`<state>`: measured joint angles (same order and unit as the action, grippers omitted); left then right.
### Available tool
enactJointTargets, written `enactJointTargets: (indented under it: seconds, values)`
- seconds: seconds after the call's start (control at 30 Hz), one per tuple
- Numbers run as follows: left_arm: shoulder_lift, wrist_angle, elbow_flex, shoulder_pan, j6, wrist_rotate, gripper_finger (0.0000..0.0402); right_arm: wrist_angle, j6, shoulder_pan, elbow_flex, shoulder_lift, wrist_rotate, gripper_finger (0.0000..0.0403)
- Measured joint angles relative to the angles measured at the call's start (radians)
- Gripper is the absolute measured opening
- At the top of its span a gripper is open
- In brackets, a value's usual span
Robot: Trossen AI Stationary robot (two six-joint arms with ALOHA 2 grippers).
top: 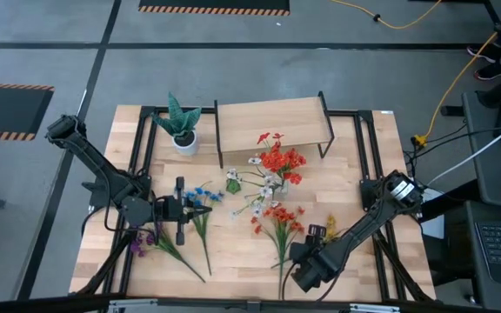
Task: Pick and place flowers into a vace then onto a shelf
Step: Put the yellow flowers into the transparent vase
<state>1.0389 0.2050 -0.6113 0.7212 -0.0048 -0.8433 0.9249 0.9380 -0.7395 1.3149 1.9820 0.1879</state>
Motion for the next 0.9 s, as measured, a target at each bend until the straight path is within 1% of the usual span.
enactJointTargets:
  seconds: [0.23, 0.33, 0.4, 0.47, 0.63, 0.67, 0.7, 0.8, 0.9]
  values:
    - [0.000, 0.000, 0.000, 0.000, 0.000, 0.000, 0.0008, -0.067, 0.000, 0.003, -0.071, -0.009, 0.005, 0.0209]
    - [0.000, 0.000, 0.000, 0.000, 0.000, 0.000, 0.0008, -0.067, 0.000, 0.003, -0.073, -0.008, -0.007, 0.0196]
    - [0.000, 0.000, 0.000, 0.000, 0.000, 0.000, 0.0008, -0.071, 0.000, 0.004, -0.071, -0.007, -0.017, 0.0174]
    - [0.000, 0.000, 0.000, 0.000, 0.000, 0.000, 0.0008, -0.072, -0.001, 0.003, -0.067, -0.005, -0.019, 0.0143]
    - [0.000, 0.000, 0.000, 0.000, 0.000, 0.000, 0.0008, -0.049, -0.018, 0.004, -0.050, -0.002, -0.020, 0.0036]
    - [0.000, 0.000, 0.000, 0.000, 0.000, 0.000, 0.0007, -0.040, -0.030, 0.004, -0.042, -0.002, -0.020, 0.0021]
    - [0.000, 0.000, 0.000, 0.000, 0.000, 0.000, 0.0006, -0.032, -0.046, 0.004, -0.034, 0.000, -0.021, 0.0014]
    - [0.000, 0.000, 0.000, 0.000, 0.000, 0.000, 0.0004, 0.003, -0.080, 0.004, 0.001, 0.005, -0.031, 0.0015]
    - [0.000, 0.000, 0.000, 0.000, 0.000, 0.000, 0.0004, 0.033, -0.139, 0.004, 0.044, 0.004, -0.041, 0.0007]
